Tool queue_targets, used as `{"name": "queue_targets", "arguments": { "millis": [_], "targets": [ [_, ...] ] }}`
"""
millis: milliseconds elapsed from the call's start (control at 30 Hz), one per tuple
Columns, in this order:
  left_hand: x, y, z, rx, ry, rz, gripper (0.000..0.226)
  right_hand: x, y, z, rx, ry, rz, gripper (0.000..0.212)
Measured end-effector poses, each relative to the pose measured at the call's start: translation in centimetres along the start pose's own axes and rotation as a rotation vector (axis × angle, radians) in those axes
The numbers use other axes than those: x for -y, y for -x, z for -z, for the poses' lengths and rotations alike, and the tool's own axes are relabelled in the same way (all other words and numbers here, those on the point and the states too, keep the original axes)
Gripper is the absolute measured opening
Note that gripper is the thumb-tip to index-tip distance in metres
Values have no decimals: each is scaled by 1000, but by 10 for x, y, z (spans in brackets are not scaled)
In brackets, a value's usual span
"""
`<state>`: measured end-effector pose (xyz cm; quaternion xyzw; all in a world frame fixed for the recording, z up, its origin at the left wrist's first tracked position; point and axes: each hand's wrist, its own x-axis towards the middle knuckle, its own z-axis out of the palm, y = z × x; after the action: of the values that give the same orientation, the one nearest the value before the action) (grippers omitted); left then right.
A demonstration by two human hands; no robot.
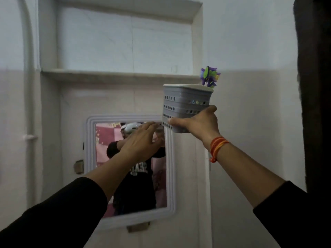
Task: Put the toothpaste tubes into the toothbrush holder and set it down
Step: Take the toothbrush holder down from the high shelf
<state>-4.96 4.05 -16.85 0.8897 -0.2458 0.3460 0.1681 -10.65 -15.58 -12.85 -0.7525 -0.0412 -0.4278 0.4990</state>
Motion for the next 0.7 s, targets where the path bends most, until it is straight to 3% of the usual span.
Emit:
{"name": "queue_targets", "arguments": {
  "millis": [233, 400, 533, 700],
  "targets": [
    [32, 101, -71, 155, 130, 140, 55, -91, 91, -32, 39, 30, -7, 128],
    [50, 165, -129, 293, 188, 274, 57, -153, 159, -54, 82, -1, -89, 122],
    [69, 207, -178, 460, 211, 389, 54, -211, 214, -75, 137, 26, -195, 128],
    [94, 236, -238, 730, 198, 502, 44, -269, 278, -91, 191, 78, -295, 118]
  ]
}}
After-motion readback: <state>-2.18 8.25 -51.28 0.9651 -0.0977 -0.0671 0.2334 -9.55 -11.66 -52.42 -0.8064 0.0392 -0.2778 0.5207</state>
